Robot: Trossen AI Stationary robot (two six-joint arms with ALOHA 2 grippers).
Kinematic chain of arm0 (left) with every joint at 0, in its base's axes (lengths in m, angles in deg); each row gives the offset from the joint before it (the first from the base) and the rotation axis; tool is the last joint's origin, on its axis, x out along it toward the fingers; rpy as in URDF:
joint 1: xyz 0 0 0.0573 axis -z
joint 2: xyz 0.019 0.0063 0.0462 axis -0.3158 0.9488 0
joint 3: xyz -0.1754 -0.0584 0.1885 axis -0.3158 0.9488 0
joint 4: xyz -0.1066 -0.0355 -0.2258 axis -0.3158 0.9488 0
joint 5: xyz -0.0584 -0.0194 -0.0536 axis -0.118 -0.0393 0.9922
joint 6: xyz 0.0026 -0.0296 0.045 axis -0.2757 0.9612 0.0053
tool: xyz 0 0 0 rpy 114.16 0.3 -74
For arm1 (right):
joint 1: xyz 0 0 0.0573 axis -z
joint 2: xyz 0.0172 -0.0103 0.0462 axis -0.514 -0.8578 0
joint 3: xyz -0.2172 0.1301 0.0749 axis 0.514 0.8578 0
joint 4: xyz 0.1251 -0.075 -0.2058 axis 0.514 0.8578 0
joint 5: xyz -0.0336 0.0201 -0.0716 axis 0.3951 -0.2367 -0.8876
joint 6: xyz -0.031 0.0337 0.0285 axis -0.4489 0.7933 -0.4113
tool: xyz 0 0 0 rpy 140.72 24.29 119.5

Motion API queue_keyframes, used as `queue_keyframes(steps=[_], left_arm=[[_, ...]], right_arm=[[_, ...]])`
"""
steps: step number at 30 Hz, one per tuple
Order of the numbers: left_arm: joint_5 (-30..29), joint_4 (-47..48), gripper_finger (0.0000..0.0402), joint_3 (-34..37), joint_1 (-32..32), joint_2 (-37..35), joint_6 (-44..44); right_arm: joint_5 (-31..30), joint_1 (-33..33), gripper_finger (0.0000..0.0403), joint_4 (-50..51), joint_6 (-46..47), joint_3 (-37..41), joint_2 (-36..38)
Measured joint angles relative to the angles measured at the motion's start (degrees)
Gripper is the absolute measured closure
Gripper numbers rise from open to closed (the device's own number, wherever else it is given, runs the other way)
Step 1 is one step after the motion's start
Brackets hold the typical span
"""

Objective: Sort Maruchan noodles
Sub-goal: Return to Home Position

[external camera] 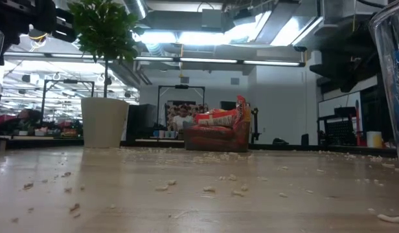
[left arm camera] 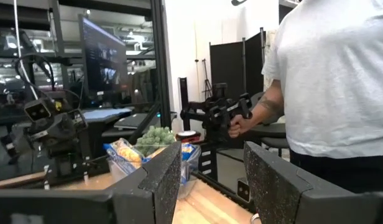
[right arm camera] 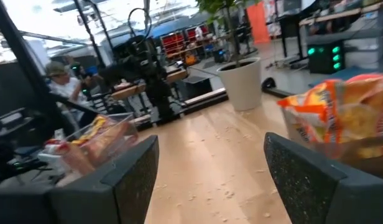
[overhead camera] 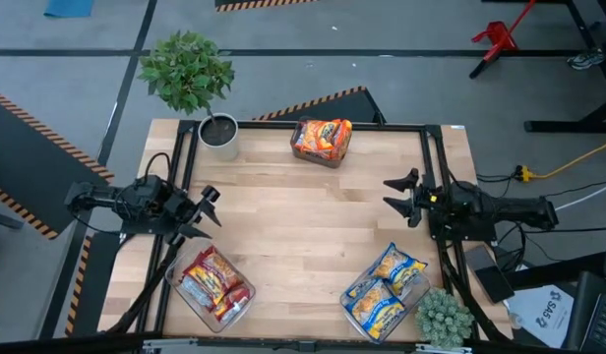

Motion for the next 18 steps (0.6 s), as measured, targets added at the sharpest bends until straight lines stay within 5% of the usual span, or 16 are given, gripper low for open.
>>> queue_keyframes(steps=[18], left_arm=[[-5.4, 3.27, 0.0234, 0.0, -0.22, 0.06, -0.24]], right_arm=[[0.58, -0.02, 0.0123, -0.15, -0.8, 0.0, 0.0]])
